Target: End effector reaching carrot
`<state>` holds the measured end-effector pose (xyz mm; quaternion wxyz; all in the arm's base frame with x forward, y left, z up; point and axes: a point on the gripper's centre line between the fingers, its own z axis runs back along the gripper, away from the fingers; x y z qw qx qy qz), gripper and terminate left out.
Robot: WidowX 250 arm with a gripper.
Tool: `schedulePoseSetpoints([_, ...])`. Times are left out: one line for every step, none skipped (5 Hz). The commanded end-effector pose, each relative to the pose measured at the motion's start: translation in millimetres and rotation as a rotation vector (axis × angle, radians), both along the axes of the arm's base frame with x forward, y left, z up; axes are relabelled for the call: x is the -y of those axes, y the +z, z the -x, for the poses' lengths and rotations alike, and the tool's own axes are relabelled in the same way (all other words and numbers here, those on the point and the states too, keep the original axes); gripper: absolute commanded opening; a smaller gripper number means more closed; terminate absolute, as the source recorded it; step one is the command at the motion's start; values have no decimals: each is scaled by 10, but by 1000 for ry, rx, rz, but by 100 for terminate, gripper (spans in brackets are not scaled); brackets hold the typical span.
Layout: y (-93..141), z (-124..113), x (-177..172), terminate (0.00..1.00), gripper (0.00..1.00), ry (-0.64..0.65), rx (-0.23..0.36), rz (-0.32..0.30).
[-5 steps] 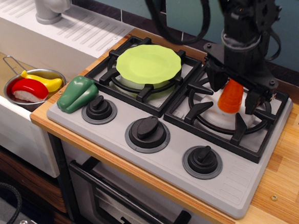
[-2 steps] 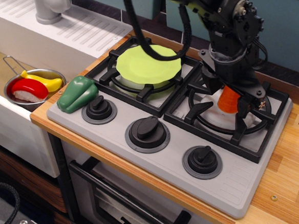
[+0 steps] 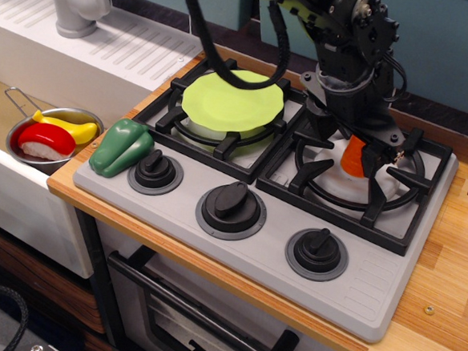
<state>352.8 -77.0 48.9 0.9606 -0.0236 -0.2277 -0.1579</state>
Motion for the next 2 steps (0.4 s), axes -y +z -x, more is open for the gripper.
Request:
schedulePoseSetpoints([198, -80, 9, 0, 100, 2, 57, 12])
schedulePoseSetpoints([198, -80, 9, 100, 100, 2, 57, 12])
